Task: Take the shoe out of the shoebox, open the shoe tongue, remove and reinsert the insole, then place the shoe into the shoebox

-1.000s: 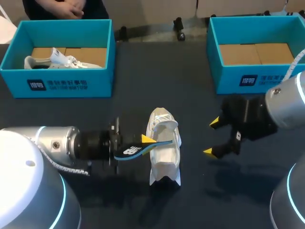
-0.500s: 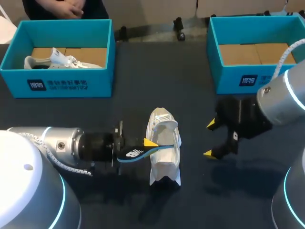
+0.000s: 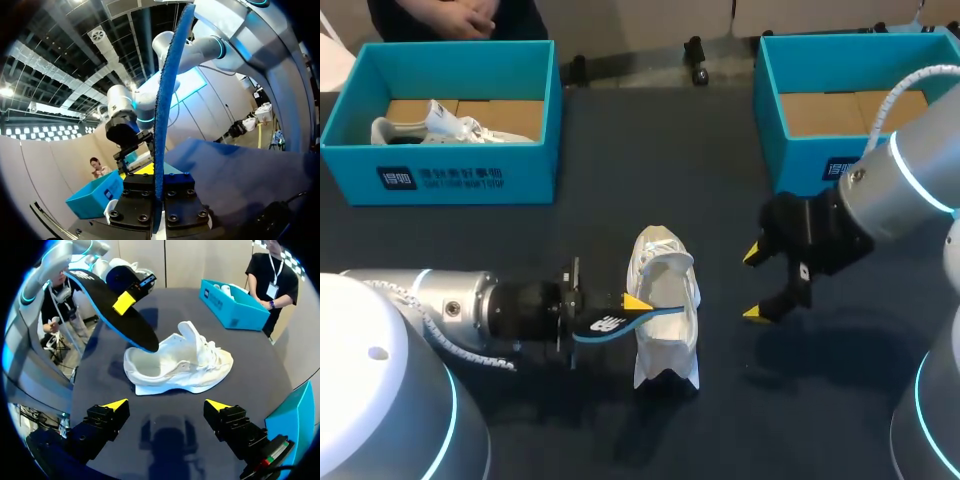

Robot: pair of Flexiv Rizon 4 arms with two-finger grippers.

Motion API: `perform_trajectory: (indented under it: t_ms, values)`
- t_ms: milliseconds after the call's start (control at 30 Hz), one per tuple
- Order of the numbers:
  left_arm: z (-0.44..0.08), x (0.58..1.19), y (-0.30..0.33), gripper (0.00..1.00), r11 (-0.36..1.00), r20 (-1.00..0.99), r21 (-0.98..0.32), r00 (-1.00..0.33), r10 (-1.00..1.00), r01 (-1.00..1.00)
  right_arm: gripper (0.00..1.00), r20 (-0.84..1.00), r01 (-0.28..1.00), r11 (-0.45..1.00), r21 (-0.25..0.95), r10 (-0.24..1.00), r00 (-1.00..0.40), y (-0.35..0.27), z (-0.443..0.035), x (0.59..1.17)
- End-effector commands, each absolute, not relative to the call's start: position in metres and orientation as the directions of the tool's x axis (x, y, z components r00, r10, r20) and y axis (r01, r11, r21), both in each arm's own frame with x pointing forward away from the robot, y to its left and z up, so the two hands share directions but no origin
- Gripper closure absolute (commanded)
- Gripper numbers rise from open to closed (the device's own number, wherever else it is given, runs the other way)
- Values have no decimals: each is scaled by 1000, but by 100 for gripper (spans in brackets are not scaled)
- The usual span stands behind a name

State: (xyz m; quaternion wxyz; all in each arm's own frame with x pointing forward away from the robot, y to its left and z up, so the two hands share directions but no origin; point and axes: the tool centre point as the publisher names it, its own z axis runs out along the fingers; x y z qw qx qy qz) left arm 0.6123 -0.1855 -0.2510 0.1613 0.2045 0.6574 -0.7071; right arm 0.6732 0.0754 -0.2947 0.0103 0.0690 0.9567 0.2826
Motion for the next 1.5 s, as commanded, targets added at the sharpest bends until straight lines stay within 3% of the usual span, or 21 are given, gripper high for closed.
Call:
perform_trajectory:
  t_ms: [33,1500]
  values:
    - [-252,611,-189,100,-76,-501,-864,-865,34,498,0,29,119,831,543,123,-992,80,-297,679]
    - [-280,617,-169,100,9,-472,-881,-881,4,472,0,50,121,816,565,112,-992,85,-306,685]
